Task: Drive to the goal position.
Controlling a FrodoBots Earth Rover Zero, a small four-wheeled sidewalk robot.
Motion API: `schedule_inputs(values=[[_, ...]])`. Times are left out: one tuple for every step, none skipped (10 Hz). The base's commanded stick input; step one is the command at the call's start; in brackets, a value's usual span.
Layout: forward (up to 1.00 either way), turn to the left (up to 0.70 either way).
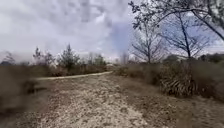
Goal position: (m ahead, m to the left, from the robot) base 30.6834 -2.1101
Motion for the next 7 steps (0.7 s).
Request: schedule_inputs(values=[[0.50, 0.00], [0.50, 0.00], [0.50, 0.00], [0.50, 0.00], [0.50, 0.00], [0.50, 0.00], [0.50, 0.34]])
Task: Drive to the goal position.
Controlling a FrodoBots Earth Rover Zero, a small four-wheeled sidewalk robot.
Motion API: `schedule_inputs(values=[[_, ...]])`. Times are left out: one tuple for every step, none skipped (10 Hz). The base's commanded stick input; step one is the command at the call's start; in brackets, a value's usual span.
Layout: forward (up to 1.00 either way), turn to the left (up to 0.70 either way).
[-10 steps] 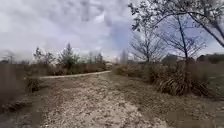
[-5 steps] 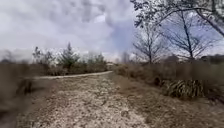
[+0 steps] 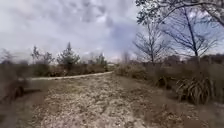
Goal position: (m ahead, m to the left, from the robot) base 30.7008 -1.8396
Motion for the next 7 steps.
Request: schedule_inputs(values=[[0.50, 0.19], [0.50, 0.00], [0.50, 0.00], [0.50, 0.00], [0.50, 0.00], [0.50, 0.00], [0.50, 0.00]])
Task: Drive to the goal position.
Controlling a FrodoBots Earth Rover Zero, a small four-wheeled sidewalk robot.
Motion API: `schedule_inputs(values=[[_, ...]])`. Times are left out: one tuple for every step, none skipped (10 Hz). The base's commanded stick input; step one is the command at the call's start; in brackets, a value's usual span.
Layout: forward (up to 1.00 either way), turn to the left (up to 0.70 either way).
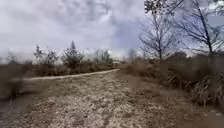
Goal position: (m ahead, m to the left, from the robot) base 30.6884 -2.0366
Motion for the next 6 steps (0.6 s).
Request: schedule_inputs(values=[[0.50, 0.00], [0.50, 0.00], [0.50, 0.00], [0.50, 0.00], [0.50, 0.00], [0.50, 0.00]])
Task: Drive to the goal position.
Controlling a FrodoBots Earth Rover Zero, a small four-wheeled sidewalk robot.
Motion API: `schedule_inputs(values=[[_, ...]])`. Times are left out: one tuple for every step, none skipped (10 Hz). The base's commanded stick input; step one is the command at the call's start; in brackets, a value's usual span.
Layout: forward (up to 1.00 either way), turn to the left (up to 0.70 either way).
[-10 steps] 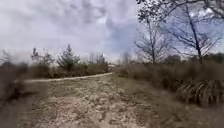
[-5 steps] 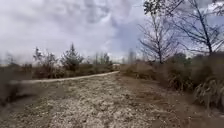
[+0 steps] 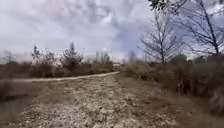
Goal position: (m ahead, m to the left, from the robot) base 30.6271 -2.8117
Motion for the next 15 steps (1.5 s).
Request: schedule_inputs(values=[[0.50, 0.00], [0.50, 0.00], [0.50, 0.00], [0.50, 0.00], [0.50, 0.15], [0.50, 0.38], [0.50, 0.50], [0.50, 0.28], [0.50, 0.05], [0.50, 0.00], [0.50, 0.00], [0.50, 0.00], [0.50, 0.00], [0.50, 0.00], [0.50, 0.00]])
